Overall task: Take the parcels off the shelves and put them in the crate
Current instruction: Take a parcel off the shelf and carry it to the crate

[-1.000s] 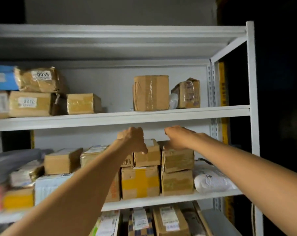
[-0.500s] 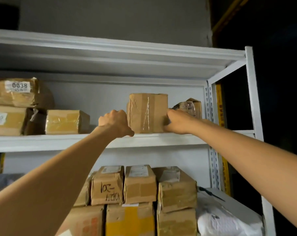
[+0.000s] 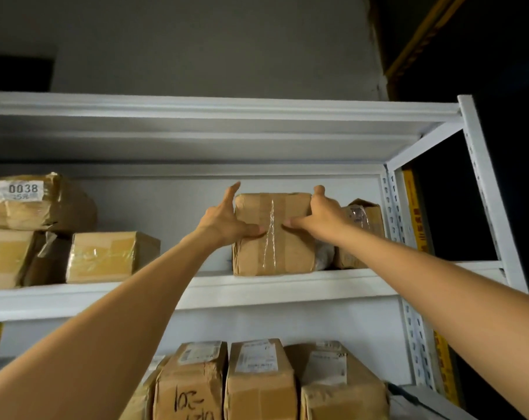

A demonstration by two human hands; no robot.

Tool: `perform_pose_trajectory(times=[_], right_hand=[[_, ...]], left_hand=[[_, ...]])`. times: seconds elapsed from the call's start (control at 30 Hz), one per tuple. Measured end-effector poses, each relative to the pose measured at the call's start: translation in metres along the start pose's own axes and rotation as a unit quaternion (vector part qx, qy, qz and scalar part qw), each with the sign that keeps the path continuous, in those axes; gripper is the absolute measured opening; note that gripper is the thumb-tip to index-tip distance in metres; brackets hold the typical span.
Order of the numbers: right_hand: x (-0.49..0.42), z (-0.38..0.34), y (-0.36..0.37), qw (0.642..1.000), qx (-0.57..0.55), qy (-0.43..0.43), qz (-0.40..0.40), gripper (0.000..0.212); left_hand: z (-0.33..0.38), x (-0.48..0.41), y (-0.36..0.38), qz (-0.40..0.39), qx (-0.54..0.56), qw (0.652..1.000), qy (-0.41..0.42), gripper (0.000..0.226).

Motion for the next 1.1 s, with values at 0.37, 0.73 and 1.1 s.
perform_pose_trajectory(times=[0.37,0.73,1.1], right_hand=[[0.002,0.005,0.021,0.988,-0.088,-0.084,0.093,0.080],[0.044,-0.014,-0.001,0.930,-0.303,-0.044,0.206,0.050],[0.030,-0.012,-0.023,0.955,-0.278,0.095,-0.034,0.086]], left_hand=[[-0.015,0.016,0.006,0.172,0.027,0.980,0.097,0.067],[0.000,0.065,-0.009,0.294,0.261,0.918,0.063,0.041],[-0.012,0.055,-0.024,0.165,0.288,0.941,-0.069,0.092]])
Point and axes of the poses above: each hand's wrist, its own x-axis away from the middle knuckle, its own y-axis out of the palm, z = x × y, the point moved 4 cm from there along -x, towards the middle knuckle, and after that the axes turned 7 degrees about z, right-handed, at the moved point
